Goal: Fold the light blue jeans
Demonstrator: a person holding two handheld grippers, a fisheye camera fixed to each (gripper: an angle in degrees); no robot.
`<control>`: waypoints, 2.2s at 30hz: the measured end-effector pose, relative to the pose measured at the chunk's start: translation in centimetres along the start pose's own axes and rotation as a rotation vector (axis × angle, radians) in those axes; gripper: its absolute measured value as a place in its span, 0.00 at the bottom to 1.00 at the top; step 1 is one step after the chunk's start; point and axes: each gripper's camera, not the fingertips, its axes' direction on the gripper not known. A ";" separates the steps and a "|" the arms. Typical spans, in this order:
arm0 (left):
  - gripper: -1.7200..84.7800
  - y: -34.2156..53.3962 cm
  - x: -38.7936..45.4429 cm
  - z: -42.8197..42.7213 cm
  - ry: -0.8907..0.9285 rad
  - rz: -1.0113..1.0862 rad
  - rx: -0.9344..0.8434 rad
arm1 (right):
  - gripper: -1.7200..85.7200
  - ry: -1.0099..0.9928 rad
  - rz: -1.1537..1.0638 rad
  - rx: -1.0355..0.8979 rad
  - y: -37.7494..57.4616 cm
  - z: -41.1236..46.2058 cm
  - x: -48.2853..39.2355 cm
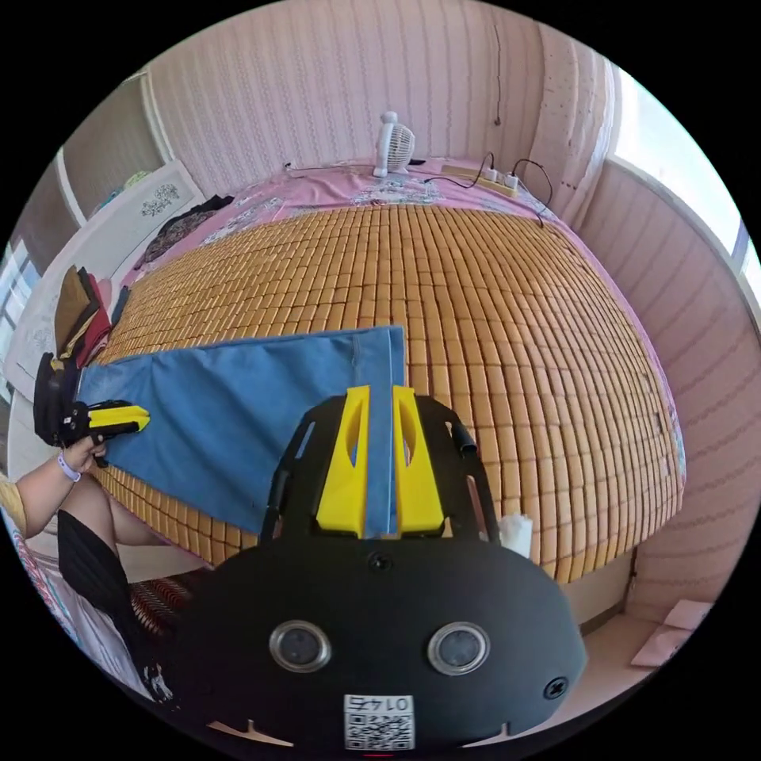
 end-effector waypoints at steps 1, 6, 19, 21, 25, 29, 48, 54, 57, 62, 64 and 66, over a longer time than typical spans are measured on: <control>0.01 0.1 0.1 0.1 -0.001 0.000 0.007 | 0.09 0.010 -0.010 0.000 -1.0 0.7 -0.2; 0.01 1.4 0.1 0.6 -0.012 0.005 0.030 | 0.07 -0.021 -0.035 -0.076 -5.3 6.0 -0.2; 0.01 3.8 -1.0 2.1 0.044 -0.037 0.053 | 0.06 0.004 0.080 -0.004 -6.1 2.4 2.8; 0.02 4.4 -0.6 1.6 0.015 -0.005 0.069 | 0.09 -0.017 0.169 -0.006 -5.6 0.4 4.2; 0.02 6.1 1.1 0.1 0.001 0.052 0.110 | 0.10 -0.031 0.173 0.066 -1.3 -5.9 4.9; 0.05 9.1 3.3 -0.1 0.040 0.080 0.102 | 0.12 -0.039 0.194 -0.013 5.1 -10.3 4.5; 0.01 15.7 8.1 5.9 0.221 0.115 0.140 | 0.06 0.207 0.190 -0.197 3.9 -17.9 7.3; 0.05 21.6 0.1 -1.5 0.201 -0.031 0.320 | 0.08 0.178 0.296 -0.069 0.3 -23.0 7.7; 0.07 28.0 -8.0 -6.2 0.059 -0.187 0.340 | 0.08 0.117 0.162 0.016 -5.0 -24.0 3.2; 0.11 40.6 -18.4 -12.1 -0.184 -0.357 0.315 | 0.10 -0.201 -0.205 0.090 -15.3 -21.4 -10.5; 0.12 44.3 -20.6 -13.3 -0.262 -0.372 0.294 | 0.12 -0.365 -0.376 0.072 -18.9 -19.3 -17.6; 0.14 48.3 -23.1 -14.0 -0.321 -0.416 0.312 | 0.13 -0.555 -0.570 0.041 -23.1 -16.6 -27.7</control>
